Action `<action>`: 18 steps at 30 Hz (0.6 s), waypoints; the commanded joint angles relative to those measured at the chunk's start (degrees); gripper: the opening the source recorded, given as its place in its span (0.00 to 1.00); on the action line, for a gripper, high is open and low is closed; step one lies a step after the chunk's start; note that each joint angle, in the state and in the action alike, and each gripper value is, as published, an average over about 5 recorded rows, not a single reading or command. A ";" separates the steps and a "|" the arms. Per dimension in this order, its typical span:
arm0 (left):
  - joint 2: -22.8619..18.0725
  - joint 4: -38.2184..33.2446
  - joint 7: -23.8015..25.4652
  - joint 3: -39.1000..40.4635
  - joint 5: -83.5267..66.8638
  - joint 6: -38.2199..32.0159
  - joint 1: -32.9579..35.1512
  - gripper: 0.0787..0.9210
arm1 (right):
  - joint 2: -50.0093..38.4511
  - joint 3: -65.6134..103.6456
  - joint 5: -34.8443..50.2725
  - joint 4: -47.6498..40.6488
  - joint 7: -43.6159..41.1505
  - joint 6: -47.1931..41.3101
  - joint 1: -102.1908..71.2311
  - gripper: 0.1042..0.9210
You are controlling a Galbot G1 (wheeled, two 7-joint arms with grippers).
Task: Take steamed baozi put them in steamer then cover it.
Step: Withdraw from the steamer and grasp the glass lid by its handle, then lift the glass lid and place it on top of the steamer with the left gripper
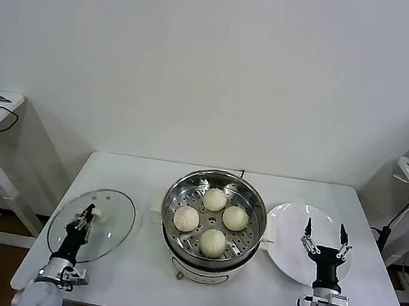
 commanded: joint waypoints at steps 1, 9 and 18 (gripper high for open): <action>2.46 -23.39 0.22 -4.43 -2.24 3.14 5.44 0.13 | 0.14 -0.05 -0.27 0.03 0.00 0.06 0.26 0.88; 4.09 -42.81 4.40 -1.60 -2.22 10.05 7.78 0.13 | 0.64 0.07 -0.36 0.15 0.09 0.00 0.79 0.88; 3.82 -50.74 14.85 21.59 3.51 27.88 1.13 0.13 | 1.18 0.19 -0.70 0.24 0.13 -0.17 0.84 0.88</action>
